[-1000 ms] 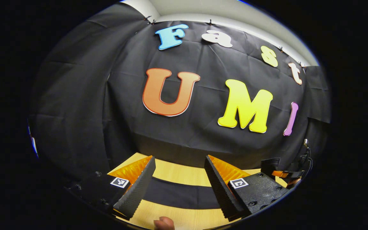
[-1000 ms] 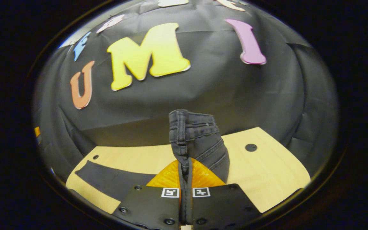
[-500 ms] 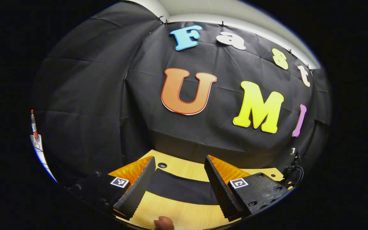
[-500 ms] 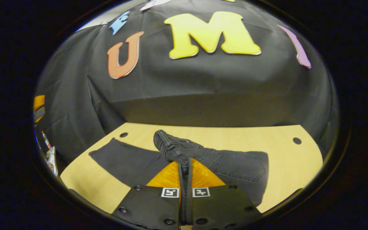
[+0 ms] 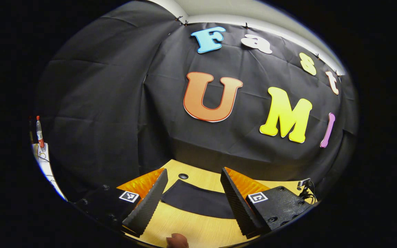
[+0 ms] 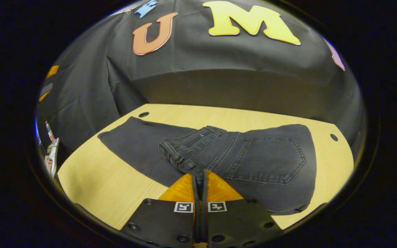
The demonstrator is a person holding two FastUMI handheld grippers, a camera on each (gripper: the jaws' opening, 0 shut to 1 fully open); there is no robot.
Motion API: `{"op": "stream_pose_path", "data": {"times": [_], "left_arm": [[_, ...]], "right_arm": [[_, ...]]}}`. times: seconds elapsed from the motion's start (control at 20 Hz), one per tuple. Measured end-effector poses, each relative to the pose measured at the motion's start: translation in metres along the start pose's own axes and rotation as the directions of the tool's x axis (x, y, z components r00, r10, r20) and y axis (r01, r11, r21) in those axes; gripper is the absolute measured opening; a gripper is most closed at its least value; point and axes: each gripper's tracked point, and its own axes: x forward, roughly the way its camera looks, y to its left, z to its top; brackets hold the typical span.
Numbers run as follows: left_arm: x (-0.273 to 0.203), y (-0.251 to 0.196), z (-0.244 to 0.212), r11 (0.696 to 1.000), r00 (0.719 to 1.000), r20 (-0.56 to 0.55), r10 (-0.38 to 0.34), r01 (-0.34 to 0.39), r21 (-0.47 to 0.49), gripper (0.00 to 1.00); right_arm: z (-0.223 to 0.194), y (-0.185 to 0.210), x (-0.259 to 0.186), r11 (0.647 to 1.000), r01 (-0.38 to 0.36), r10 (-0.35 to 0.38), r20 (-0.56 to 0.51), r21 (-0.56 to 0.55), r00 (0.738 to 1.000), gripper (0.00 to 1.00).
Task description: Grasp the waist and the cuffs of the jeans and fold them to make the two legs overlap; first hold the waist and fold one-third of the jeans toward the cuffs, then hold the cuffs and fold the remaining one-third in the same direction to finish folding.
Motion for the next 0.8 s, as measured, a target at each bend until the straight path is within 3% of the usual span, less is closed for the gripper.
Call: {"op": "stream_pose_path", "data": {"times": [0.05, 0.15, 0.3, 0.45, 0.6, 0.7, 0.8], "left_arm": [[0.001, 0.0, 0.0, 1.0, 1.0, 0.001, -0.002, 0.002, 0.007, 0.98], [0.004, -0.002, -0.002, 1.0, 1.0, -0.007, -0.01, 0.01, -0.015, 0.99], [0.012, 0.002, -0.016, 0.998, 0.999, -0.033, -0.008, 0.006, -0.07, 0.98], [0.022, 0.006, -0.053, 0.988, 0.992, -0.128, -0.014, -0.006, -0.156, 0.99], [0.036, 0.004, -0.101, 0.95, 0.967, -0.249, -0.058, -0.023, -0.311, 0.98], [0.048, 0.008, -0.143, 0.893, 0.929, -0.364, -0.066, -0.108, -0.438, 0.99], [0.06, 0.022, -0.171, 0.794, 0.894, -0.443, -0.069, -0.22, -0.567, 0.98]], "right_arm": [[-0.003, 0.0, -0.001, 1.0, 0.0, 0.0, 0.002, -0.009, 1.0, 0.01], [-0.003, 0.008, 0.001, 0.999, -0.031, 0.031, 0.007, -0.011, 0.999, 0.14], [0.021, 0.011, -0.016, 0.999, -0.031, 0.032, 0.061, -0.018, 0.998, 0.98], [0.053, 0.013, -0.025, 0.999, -0.033, 0.036, 0.134, -0.022, 0.99, 0.98], [0.092, 0.013, -0.049, 0.999, -0.039, 0.044, 0.213, -0.028, 0.976, 1.0], [0.117, 0.01, -0.069, 0.999, -0.041, 0.048, 0.264, -0.032, 0.963, 1.0], [0.141, 0.0, -0.093, 0.999, -0.032, 0.037, 0.324, -0.023, 0.945, 0.99]]}}
